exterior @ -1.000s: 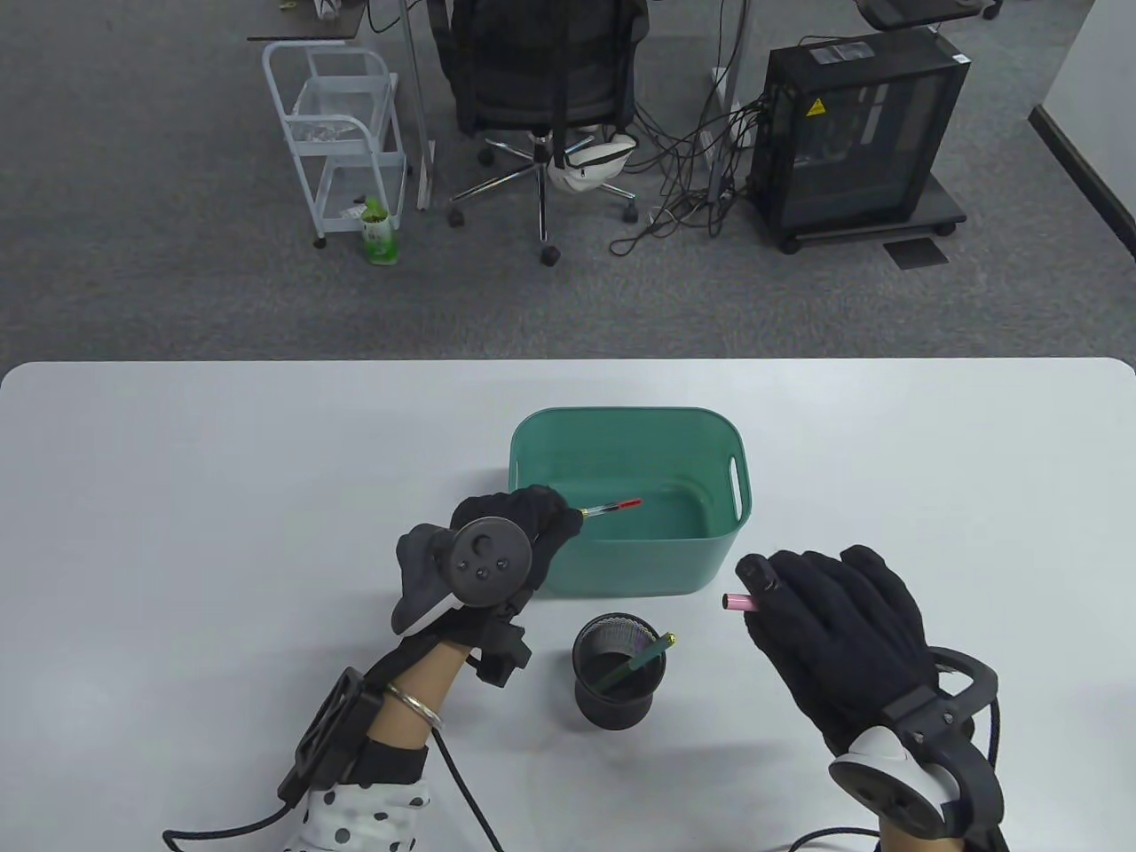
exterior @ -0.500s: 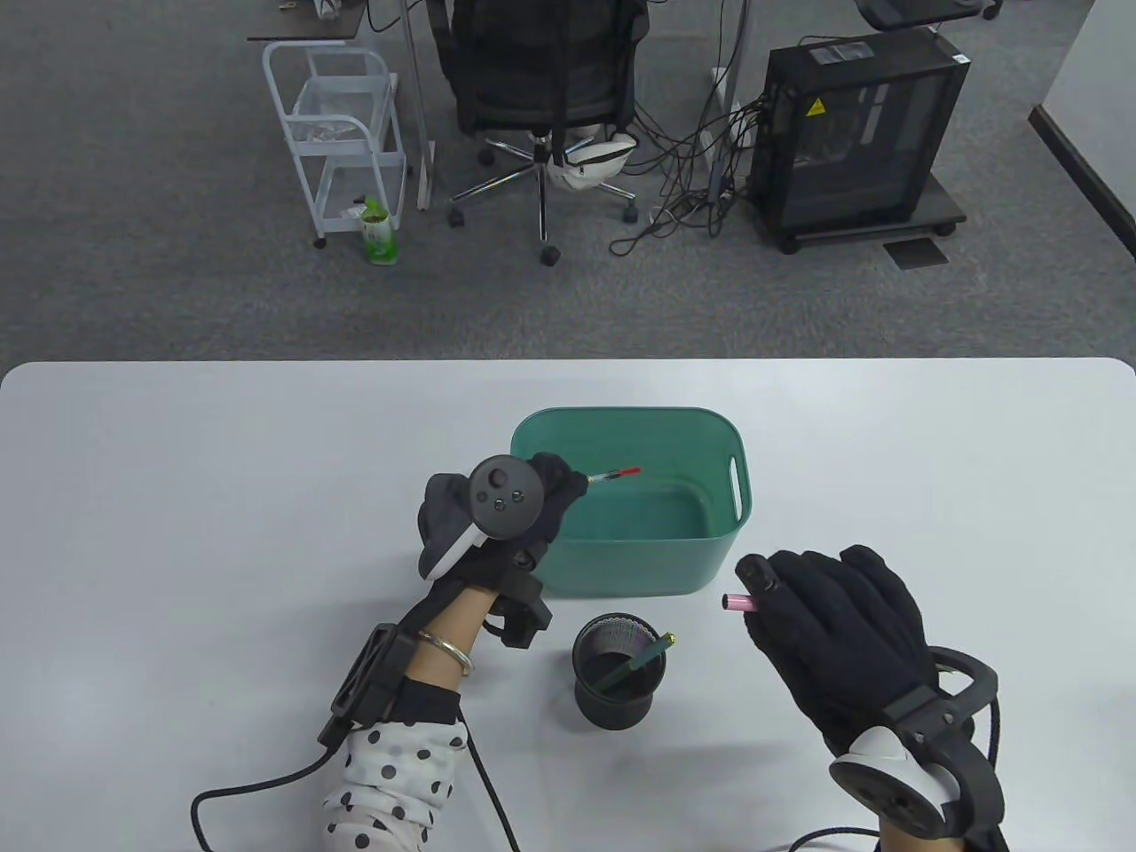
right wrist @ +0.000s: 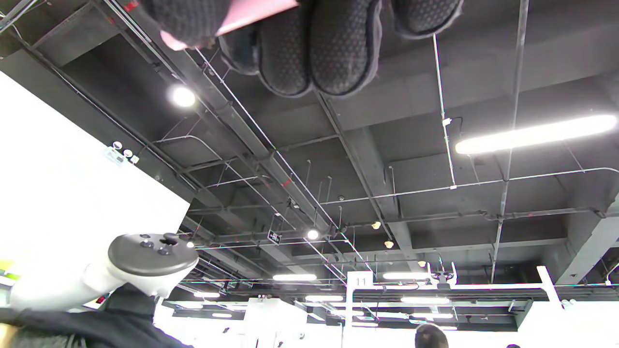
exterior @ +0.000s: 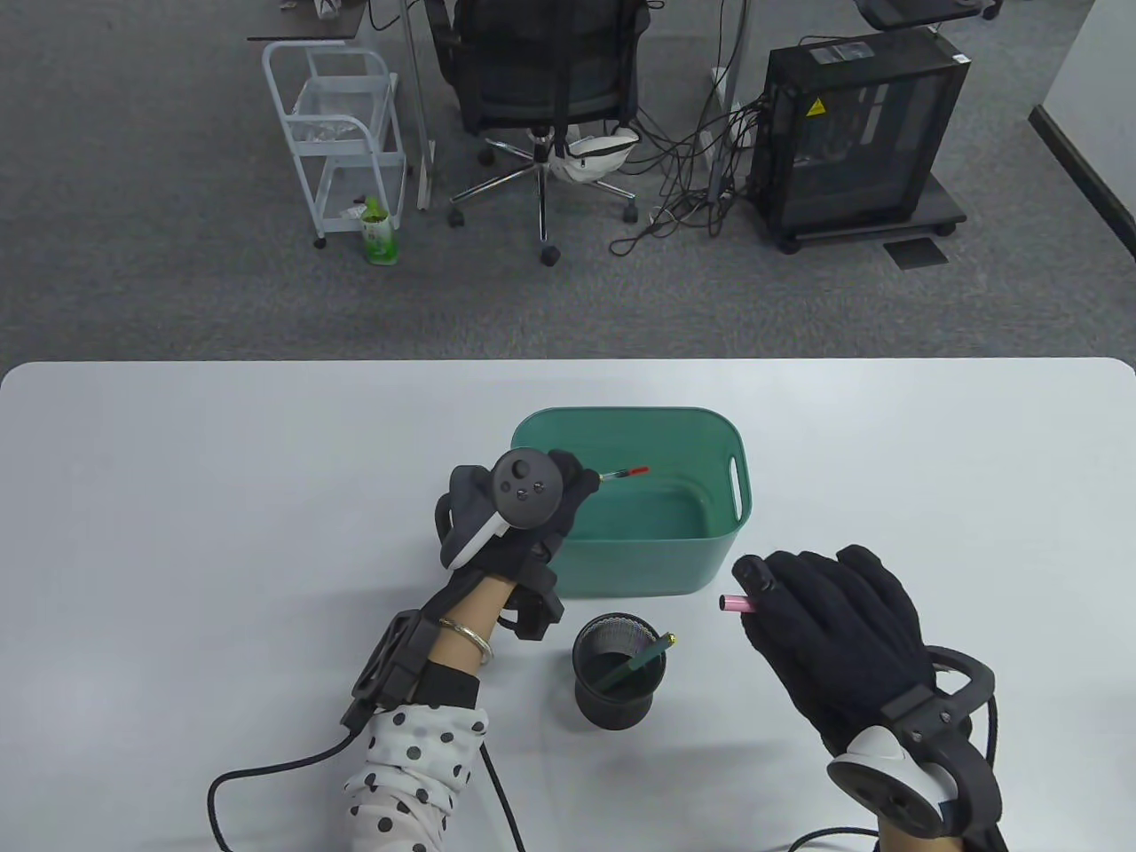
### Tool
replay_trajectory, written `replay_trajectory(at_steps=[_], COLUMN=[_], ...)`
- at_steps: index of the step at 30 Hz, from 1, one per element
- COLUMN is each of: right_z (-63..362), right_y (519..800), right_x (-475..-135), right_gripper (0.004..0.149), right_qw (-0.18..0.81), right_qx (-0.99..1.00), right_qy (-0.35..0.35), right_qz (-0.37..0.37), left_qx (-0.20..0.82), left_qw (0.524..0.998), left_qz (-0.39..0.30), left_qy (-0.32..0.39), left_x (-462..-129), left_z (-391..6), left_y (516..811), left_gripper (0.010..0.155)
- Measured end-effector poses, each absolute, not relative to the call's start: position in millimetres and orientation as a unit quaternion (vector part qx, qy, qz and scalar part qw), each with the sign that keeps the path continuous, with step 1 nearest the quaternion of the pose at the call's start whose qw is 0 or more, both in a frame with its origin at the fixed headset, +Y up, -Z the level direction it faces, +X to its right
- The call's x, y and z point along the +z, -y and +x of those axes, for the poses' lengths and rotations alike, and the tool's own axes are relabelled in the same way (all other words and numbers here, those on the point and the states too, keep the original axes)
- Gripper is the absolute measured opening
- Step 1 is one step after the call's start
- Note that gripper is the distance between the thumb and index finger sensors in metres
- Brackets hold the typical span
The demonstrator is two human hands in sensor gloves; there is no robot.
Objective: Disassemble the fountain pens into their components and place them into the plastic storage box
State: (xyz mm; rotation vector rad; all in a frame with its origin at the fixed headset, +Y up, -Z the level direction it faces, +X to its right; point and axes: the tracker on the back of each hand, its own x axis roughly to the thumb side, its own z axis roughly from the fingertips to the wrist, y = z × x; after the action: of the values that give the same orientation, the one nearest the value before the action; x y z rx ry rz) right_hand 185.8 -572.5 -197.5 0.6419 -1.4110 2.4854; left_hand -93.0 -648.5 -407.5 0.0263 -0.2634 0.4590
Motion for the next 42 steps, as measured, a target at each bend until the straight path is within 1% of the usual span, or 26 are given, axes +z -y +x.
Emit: replay_trajectory(at_steps=[6, 9, 20, 28, 33, 37, 42], right_z=[185, 185, 185, 183, 183, 183, 184], right_y=[572, 572, 572, 573, 573, 573, 572], right_x=[-198, -198, -198, -199, -199, -199, -198], right_gripper=[0.044, 0.045, 0.045, 0.045, 0.045, 0.045, 0.045], right_qw=[0.105, 0.105, 0.105, 0.103, 0.103, 0.103, 0.096], right_qx=[0.844, 0.844, 0.844, 0.846, 0.846, 0.846, 0.849], right_qy=[0.478, 0.477, 0.477, 0.474, 0.474, 0.474, 0.470], right_qz=[0.219, 0.219, 0.219, 0.221, 0.221, 0.221, 0.222], left_qx=[0.219, 0.226, 0.220, 0.188, 0.157, 0.115, 0.099], left_qw=[0.966, 0.964, 0.963, 0.964, 0.967, 0.972, 0.970], left_qz=[0.013, 0.017, 0.028, 0.034, 0.045, 0.058, 0.074], left_qy=[0.135, 0.140, 0.152, 0.184, 0.195, 0.199, 0.210], left_x=[-407, -406, -395, -371, -353, -336, -316], left_z=[-91, -92, -98, -106, -113, -118, -127], left_y=[651, 651, 644, 640, 642, 645, 650], left_gripper=[0.045, 0.049, 0.056, 0.063, 0.069, 0.070, 0.072])
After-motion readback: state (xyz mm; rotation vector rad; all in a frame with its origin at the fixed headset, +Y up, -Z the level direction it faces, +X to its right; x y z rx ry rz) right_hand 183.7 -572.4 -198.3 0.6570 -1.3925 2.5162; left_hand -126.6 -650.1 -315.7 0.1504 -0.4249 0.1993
